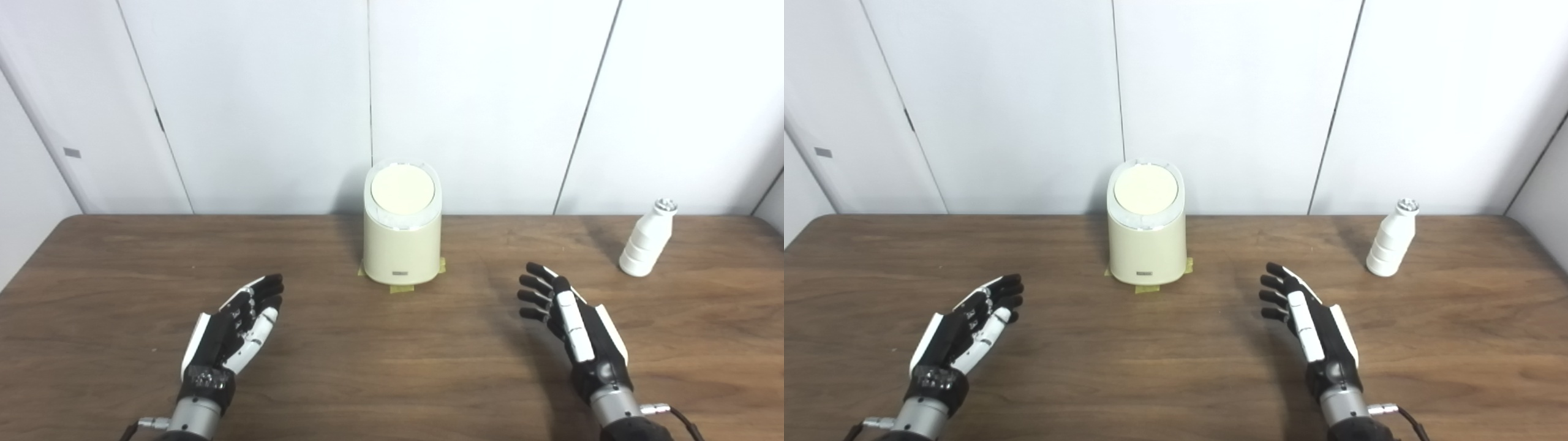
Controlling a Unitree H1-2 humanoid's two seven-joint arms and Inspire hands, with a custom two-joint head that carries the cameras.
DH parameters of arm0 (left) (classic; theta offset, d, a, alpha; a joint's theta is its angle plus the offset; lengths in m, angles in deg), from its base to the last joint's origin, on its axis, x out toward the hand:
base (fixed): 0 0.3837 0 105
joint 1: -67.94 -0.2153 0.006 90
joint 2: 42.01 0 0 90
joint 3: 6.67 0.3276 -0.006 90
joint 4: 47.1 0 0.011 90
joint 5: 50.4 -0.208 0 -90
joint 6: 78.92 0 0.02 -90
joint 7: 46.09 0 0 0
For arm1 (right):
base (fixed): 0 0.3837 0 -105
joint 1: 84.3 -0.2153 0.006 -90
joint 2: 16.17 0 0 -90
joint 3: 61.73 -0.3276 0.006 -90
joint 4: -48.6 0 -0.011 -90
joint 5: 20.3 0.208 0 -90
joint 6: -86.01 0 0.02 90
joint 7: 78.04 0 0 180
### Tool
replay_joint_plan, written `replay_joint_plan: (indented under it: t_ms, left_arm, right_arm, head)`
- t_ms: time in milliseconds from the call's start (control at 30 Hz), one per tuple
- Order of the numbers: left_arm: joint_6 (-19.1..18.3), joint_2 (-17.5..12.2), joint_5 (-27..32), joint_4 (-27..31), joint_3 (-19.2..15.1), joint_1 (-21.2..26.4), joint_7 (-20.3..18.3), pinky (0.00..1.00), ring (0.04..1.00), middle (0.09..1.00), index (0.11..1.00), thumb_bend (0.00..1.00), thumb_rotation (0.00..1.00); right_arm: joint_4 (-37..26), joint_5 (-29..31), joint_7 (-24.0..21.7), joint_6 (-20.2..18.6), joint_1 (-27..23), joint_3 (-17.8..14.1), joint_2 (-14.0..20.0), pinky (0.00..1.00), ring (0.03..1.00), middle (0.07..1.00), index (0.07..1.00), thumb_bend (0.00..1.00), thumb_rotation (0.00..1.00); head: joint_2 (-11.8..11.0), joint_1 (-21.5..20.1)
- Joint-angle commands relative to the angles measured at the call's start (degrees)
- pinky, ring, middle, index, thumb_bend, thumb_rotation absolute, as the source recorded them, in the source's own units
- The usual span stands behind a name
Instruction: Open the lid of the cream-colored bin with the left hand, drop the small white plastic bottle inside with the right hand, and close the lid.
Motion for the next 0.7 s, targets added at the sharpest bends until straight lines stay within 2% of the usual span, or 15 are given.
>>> replay_joint_plan:
  t_ms: [0, 467, 600, 667]
  left_arm:
    - [1.7, -0.1, 0.2, 1.1, -0.1, 2.1, 0.4, 0.82, 0.838, 0.834, 0.834, 0.28, 0.43]
    - [1.8, 0.0, 0.5, 0.7, -0.2, 2.2, 0.3, 0.82, 0.839, 0.835, 0.839, 0.29, 0.42]
    - [2.3, 0.1, -0.2, 0.7, 0.1, 2.0, 0.5, 0.80, 0.837, 0.834, 0.838, 0.29, 0.38]
    - [2.3, 0.6, -0.7, 0.9, 0.2, 1.8, 1.1, 0.79, 0.831, 0.829, 0.853, 0.32, 0.36]
  right_arm:
    - [-2.0, -0.1, -0.2, 1.2, -1.8, 0.0, 0.1, 0.72, 0.795, 0.825, 0.836, 0.47, 1.00]
    - [-1.8, 0.0, -0.1, 1.4, -1.9, -0.1, 0.1, 0.72, 0.790, 0.821, 0.837, 0.47, 1.00]
    - [-1.7, 0.4, -0.2, 1.8, -1.6, -0.3, 0.2, 0.72, 0.796, 0.825, 0.839, 0.47, 1.00]
    - [-1.6, 0.5, -0.3, 2.2, -1.4, -0.3, 0.3, 0.72, 0.797, 0.825, 0.836, 0.47, 1.00]
  head:
    - [0.0, -0.1]
    - [-0.2, -0.1]
    - [-1.2, -0.3]
    - [-1.7, 0.0]
